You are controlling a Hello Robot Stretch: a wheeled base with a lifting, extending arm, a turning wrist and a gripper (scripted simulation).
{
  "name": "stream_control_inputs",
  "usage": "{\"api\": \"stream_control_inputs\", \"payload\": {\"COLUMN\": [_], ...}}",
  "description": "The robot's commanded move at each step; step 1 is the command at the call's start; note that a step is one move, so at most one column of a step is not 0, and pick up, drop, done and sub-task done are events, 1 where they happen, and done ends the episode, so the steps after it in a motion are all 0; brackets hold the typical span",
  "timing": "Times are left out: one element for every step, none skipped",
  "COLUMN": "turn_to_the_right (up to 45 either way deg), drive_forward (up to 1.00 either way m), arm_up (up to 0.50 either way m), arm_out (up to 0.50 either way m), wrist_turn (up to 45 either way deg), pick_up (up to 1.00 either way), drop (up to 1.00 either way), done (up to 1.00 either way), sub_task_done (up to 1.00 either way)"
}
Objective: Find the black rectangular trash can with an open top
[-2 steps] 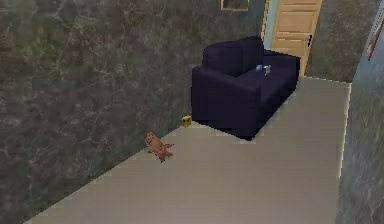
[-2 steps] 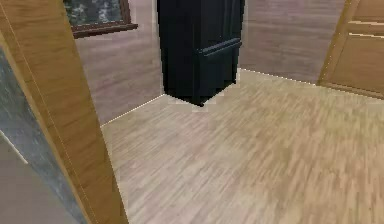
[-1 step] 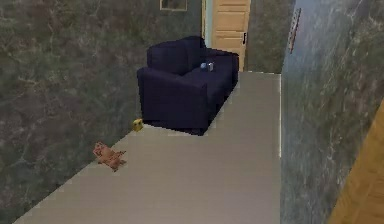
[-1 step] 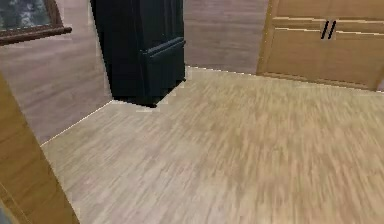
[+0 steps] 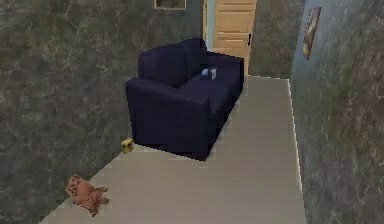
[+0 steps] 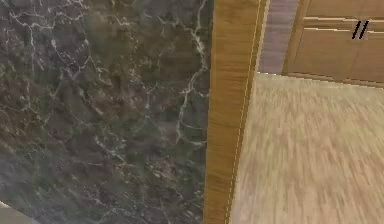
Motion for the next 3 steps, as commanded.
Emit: {"api": "stream_control_inputs", "payload": {"turn_to_the_right": [21.0, 0.0, 0.0], "drive_forward": [0.0, 1.0, 1.0], "arm_up": [0.0, 0.0, 0.0], "arm_out": [0.0, 0.0, 0.0], "wrist_turn": [0.0, 0.0, 0.0], "pick_up": [0.0, 0.0, 0.0], "drop": [0.0, 0.0, 0.0], "done": [0.0, 0.0, 0.0], "sub_task_done": [0.0, 0.0, 0.0]}}
